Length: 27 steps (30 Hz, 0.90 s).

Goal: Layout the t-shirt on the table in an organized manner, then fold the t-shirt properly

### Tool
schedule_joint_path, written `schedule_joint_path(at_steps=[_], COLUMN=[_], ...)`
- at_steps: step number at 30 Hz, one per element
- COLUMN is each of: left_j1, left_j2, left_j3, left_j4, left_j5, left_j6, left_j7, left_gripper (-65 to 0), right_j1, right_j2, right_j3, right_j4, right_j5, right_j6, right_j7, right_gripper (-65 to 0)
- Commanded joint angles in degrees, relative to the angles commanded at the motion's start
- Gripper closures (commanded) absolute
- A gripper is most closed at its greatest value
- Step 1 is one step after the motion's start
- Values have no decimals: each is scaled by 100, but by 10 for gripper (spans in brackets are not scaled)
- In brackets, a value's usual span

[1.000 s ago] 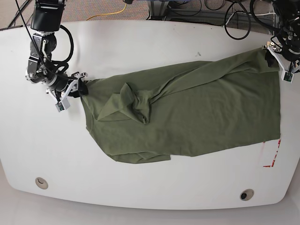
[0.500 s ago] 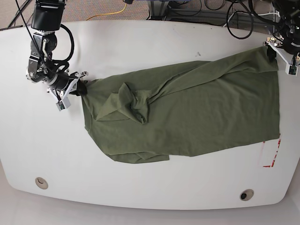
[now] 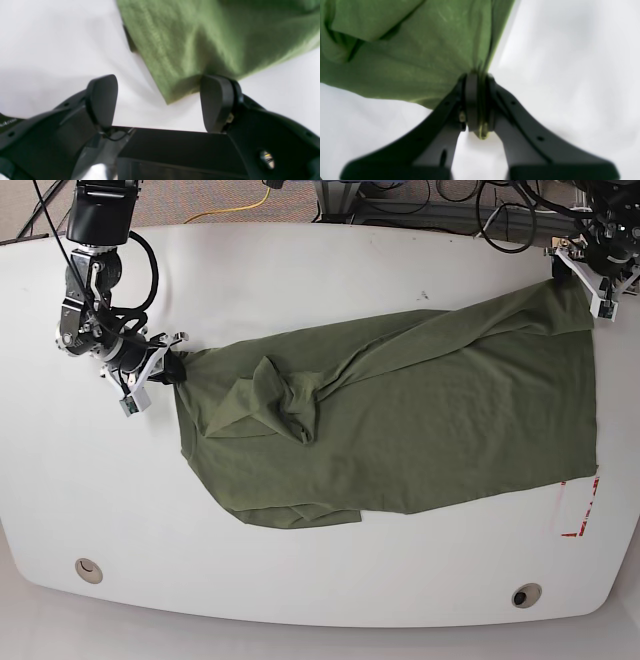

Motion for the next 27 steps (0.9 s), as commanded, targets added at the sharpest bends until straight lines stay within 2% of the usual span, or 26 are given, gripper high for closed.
schedule_joint_path(at_steps=[5, 8, 13, 17, 20, 27], left_j1=[-26, -26, -35, -35, -26, 9], left_j2=[0, 0, 0, 0, -9, -9], left_j3=[9, 9, 9, 9, 9, -26], left_j4=[-185, -273, -281, -281, -237, 193], left_j5=[0, 0, 0, 0, 0, 0], left_j6=[0, 0, 0, 0, 0, 0], left_j7=[0, 0, 0, 0, 0, 18], left_gripper=[-454, -375, -204, -122, -103, -101], right_j1=[-9, -9, -9, -9, -9, -9], right_j2=[-18, -26, -26, -26, -26, -26], right_j3=[0, 0, 0, 0, 0, 0], right_j4=[0, 0, 0, 0, 0, 0], right_j5=[0, 0, 0, 0, 0, 0], right_j6=[0, 0, 0, 0, 0, 0], right_j7=[0, 0, -9, -9, -9, -9], right_gripper=[-48, -48, -48, -48, -48, -48])
